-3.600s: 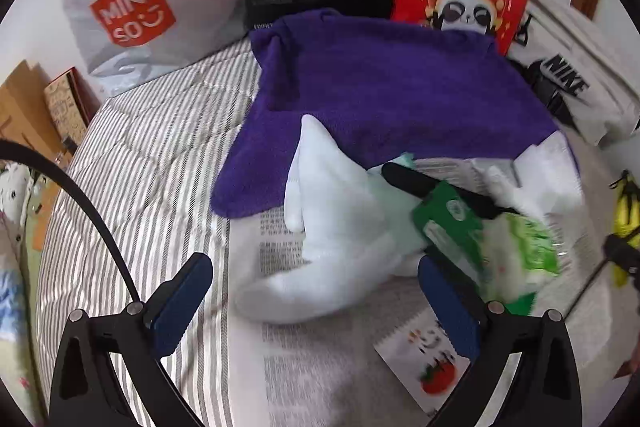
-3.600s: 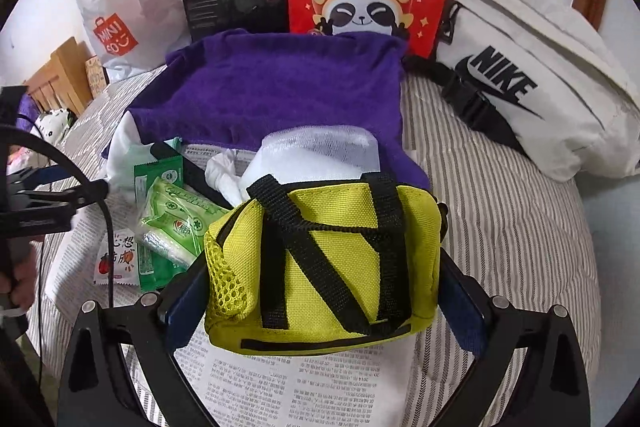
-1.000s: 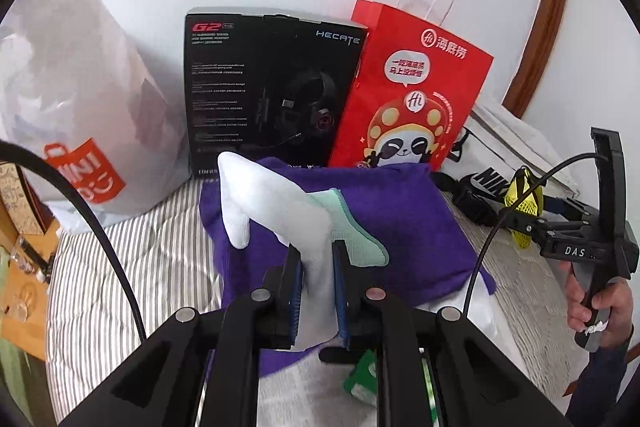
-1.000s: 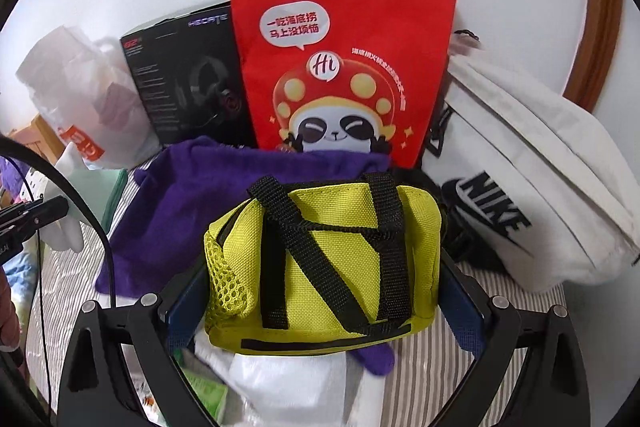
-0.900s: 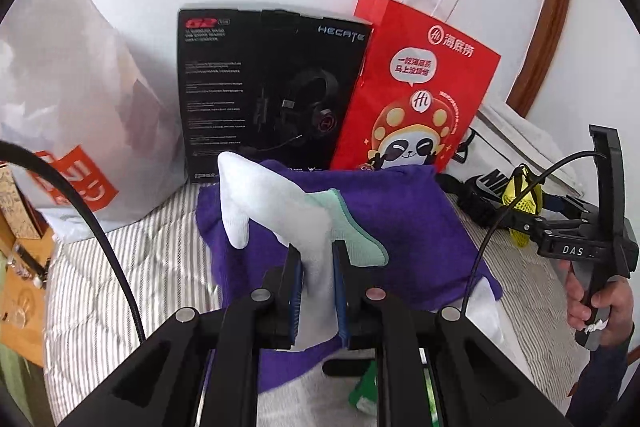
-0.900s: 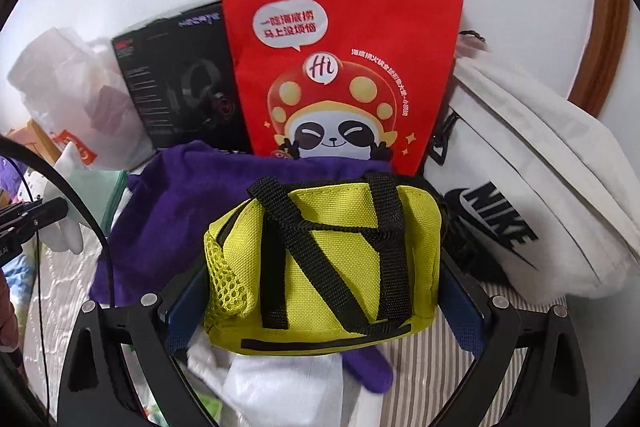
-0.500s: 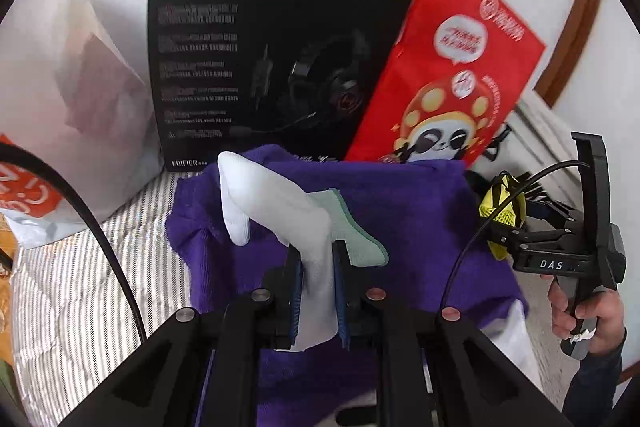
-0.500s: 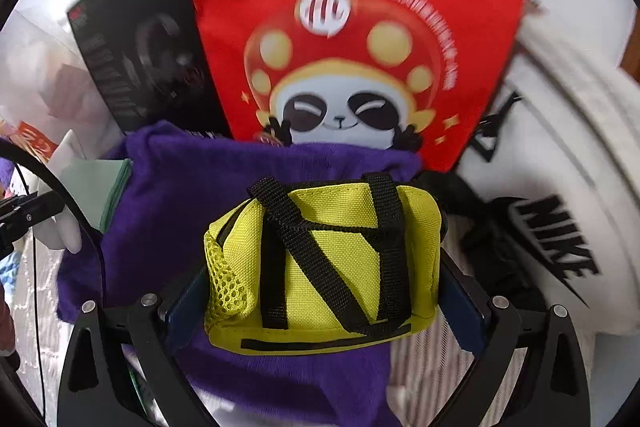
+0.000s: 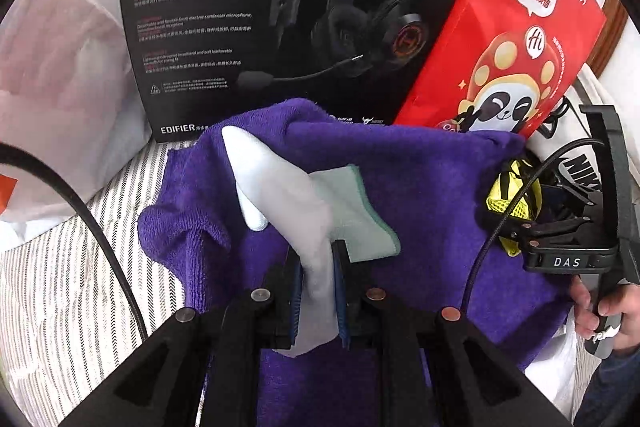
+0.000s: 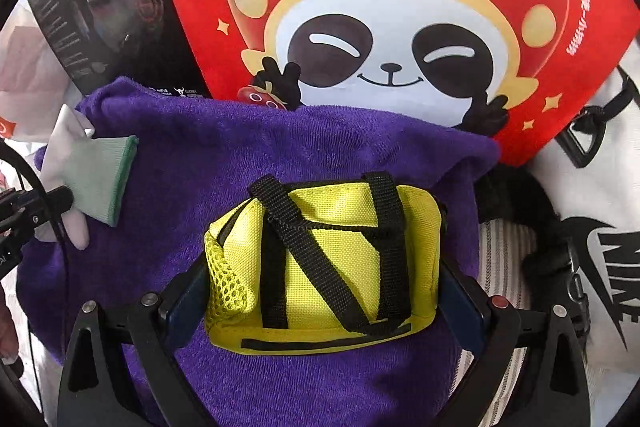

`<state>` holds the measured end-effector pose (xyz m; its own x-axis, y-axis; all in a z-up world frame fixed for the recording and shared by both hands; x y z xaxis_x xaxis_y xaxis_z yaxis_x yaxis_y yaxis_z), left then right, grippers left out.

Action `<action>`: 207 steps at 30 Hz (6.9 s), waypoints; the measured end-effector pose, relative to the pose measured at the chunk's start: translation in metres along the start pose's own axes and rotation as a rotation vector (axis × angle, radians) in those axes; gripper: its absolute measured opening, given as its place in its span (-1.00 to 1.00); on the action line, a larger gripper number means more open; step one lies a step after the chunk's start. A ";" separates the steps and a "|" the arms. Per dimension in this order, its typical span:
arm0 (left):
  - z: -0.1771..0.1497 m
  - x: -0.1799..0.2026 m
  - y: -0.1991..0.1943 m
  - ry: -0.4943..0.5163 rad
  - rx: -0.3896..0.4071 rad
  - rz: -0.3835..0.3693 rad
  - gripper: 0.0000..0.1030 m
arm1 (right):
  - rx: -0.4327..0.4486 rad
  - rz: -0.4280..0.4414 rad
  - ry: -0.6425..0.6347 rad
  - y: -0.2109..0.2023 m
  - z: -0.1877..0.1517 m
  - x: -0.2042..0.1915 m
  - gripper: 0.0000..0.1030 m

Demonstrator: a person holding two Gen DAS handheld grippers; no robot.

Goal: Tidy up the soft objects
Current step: 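Carry the glove with the left gripper while the right gripper carries the yellow bag onto the purple towel, then open the left gripper releasing the glove while the right gripper releases the yellow bag on the towel, then grasp the white mesh bag on the newspaper with the right gripper, then grasp the green wet-wipe pack with the left gripper while the right gripper holds the mesh bag, then carry the wipe pack with the left gripper while the right gripper carries the mesh bag onto the towel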

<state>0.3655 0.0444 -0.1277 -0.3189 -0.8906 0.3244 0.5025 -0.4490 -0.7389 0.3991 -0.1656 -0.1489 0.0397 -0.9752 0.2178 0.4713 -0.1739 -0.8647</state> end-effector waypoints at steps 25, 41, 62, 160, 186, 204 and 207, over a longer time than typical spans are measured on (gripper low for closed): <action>-0.018 0.015 -0.038 0.019 -0.016 0.072 0.52 | -0.005 -0.011 -0.017 -0.025 -0.012 0.012 0.99; -0.071 0.045 -0.105 0.058 0.028 0.070 0.52 | 0.083 0.024 0.095 -0.110 -0.075 0.033 0.99; -0.195 0.073 -0.116 0.013 0.006 0.012 0.52 | 0.069 0.063 0.137 -0.099 -0.197 0.017 0.96; -0.210 0.085 -0.115 0.053 0.023 -0.010 -0.31 | 0.154 0.186 0.120 -0.166 -0.257 0.029 -0.48; -0.159 0.049 -0.147 0.027 0.139 0.007 -0.31 | 0.210 0.192 0.040 -0.166 -0.193 0.020 -0.48; -0.068 0.032 -0.123 0.074 0.158 -0.022 -0.31 | 0.213 0.201 0.004 -0.137 -0.088 0.028 -0.48; -0.053 0.032 -0.120 0.091 0.146 -0.031 -0.31 | 0.207 0.185 -0.016 -0.133 -0.073 0.026 -0.48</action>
<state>0.2529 0.0735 -0.0601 -0.4041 -0.8689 0.2859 0.6007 -0.4877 -0.6335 0.2728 -0.1781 -0.0611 0.1553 -0.9851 0.0737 0.6248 0.0401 -0.7798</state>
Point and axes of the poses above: each gripper's, at about its wrist camera, not at the fingertips, and y roughly the way its jaws point, x to its right, z to its top, the point moved 2 cm from there along y, roughly the way its jaws point, and after that the axes turned 11 degrees about -z, right-handed, at the moved point
